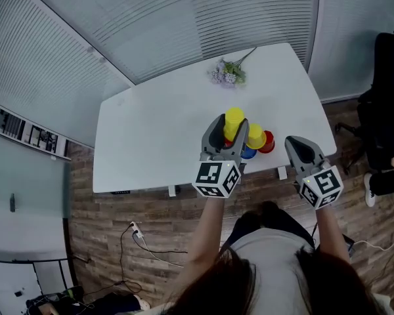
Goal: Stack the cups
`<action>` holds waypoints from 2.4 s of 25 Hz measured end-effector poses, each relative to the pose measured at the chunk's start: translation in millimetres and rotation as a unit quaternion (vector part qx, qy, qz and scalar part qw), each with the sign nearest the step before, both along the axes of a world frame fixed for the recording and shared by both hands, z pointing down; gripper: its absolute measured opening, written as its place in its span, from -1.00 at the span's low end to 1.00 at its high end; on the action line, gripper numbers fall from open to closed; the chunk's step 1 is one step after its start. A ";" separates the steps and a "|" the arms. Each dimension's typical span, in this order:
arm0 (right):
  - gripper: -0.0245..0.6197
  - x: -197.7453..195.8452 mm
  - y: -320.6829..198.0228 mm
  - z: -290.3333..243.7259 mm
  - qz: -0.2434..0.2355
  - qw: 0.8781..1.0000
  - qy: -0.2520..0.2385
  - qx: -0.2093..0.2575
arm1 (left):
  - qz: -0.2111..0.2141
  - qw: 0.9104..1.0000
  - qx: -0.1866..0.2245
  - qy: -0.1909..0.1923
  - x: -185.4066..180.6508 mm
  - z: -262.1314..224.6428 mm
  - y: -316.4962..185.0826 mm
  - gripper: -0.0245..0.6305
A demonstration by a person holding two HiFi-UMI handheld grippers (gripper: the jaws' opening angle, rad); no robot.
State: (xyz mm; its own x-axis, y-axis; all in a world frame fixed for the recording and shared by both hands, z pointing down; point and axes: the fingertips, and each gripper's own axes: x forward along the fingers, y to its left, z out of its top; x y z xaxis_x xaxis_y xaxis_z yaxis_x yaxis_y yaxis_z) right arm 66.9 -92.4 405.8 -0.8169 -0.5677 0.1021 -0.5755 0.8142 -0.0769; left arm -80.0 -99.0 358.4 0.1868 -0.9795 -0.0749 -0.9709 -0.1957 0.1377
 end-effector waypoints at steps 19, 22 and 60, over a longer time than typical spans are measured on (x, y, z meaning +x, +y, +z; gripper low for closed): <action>-0.83 30.4 -10.5 13.0 -0.003 1.000 -0.013 -0.022 | -0.053 0.997 -0.034 -0.043 5.7 17.5 -12.3 -0.14; -0.83 34.0 -12.8 14.6 -0.001 1.000 -0.015 -0.024 | -0.052 0.997 -0.040 -0.048 8.3 21.1 -14.5 -0.14; -0.83 10.6 -10.8 6.3 -0.045 0.999 -0.012 0.004 | -0.073 0.996 -0.035 -0.049 6.9 13.4 22.4 -0.13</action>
State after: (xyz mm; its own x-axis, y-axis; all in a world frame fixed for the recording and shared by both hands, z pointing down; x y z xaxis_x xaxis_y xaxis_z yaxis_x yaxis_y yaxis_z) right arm 77.5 -103.1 412.2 -0.8667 -0.4928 0.0775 -0.4982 0.8631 -0.0826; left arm -73.1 -76.6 371.8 0.0449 -0.9990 0.0057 -0.9978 -0.0446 0.0499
